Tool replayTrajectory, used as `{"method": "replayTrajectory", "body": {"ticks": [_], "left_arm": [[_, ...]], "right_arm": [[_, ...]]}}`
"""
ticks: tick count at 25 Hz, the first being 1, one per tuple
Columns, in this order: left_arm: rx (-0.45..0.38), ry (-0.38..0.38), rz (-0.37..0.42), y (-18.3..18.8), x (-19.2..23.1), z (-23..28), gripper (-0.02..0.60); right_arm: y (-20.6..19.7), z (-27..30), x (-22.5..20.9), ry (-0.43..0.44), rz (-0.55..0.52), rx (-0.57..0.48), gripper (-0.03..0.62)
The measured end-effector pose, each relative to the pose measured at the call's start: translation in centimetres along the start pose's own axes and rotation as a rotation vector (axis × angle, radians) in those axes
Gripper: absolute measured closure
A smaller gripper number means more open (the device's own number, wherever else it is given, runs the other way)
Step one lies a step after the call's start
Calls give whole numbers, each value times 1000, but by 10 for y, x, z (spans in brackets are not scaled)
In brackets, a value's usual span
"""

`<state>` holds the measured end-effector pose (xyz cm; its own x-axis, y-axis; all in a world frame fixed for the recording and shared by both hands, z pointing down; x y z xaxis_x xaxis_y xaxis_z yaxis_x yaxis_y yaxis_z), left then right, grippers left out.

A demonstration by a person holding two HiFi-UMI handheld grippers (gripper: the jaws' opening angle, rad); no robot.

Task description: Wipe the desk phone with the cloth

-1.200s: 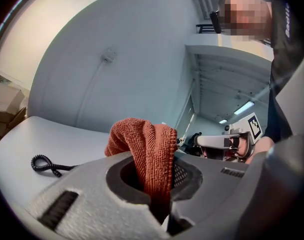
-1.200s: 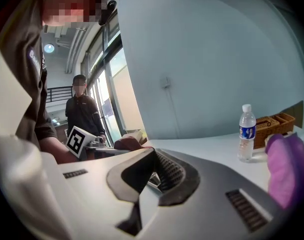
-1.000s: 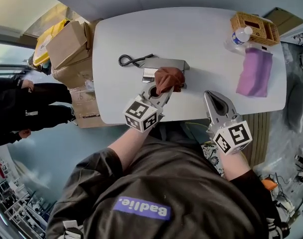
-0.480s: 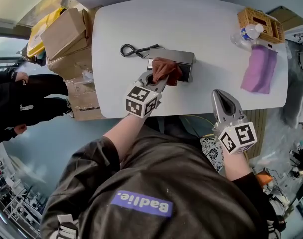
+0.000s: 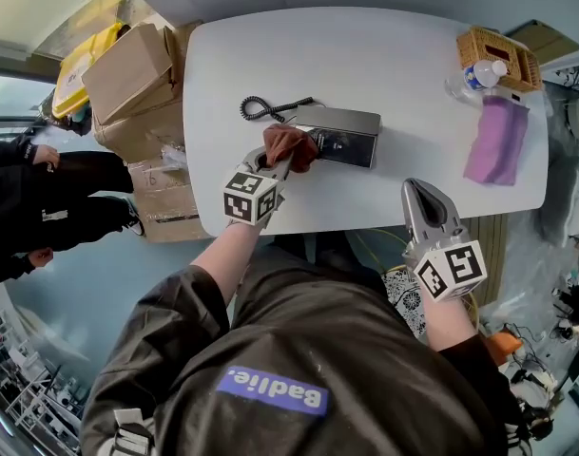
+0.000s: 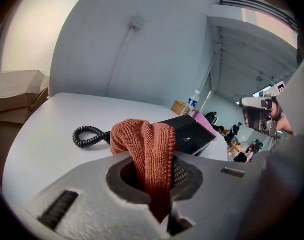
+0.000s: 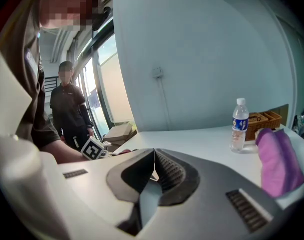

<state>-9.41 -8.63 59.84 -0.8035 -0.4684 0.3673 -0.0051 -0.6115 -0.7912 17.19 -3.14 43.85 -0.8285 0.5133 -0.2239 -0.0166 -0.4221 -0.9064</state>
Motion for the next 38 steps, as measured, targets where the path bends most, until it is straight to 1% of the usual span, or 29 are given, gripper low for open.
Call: {"method": "replayTrajectory", "body": {"ticks": [3, 5, 8, 11, 14, 16, 18, 22, 27, 33, 38], "left_arm": [[-13, 7, -12, 6, 4, -6, 549], [-34, -16, -17, 17, -6, -8, 549], [-71, -69, -2, 42, -31, -3, 549], [-110, -128, 15, 68, -61, 13, 549], [-130, -183, 27, 89, -88, 37, 549], [-131, -204, 40, 97, -99, 54, 549], [-119, -211, 46, 97, -104, 68, 549], [-81, -186, 38, 84, -92, 81, 549], [-43, -131, 28, 68, -62, 72, 549], [3, -68, 24, 51, -16, 57, 549], [32, -48, -8, 39, 15, 47, 549]], "right_arm": [[0, -2, 0, -2, 10, -6, 566], [2, -5, -4, -3, 14, -15, 566], [9, -8, -13, -9, 23, -44, 566], [15, -12, -25, -18, 33, -69, 566], [19, -17, -35, -19, 31, -77, 566], [19, -20, -42, -22, 30, -73, 566], [15, -24, -48, -27, 31, -60, 566], [8, -27, -53, -34, 33, -30, 566], [5, -29, -52, -38, 30, -4, 566], [2, -25, -33, -36, 26, 27, 566], [4, -22, -12, -43, 9, 39, 566]]}}
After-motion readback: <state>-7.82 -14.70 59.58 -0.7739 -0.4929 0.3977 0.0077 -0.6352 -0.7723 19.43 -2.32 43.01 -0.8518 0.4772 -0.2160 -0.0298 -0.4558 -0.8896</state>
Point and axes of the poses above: the fingertips, and each gripper's own axes: z forward along the fingers, x to its left, y out of its top, the point moved 5 cm from there along -z, backward along the fingers, and after that the axes turned 4 degrees about -x, right-handed, at the moved point
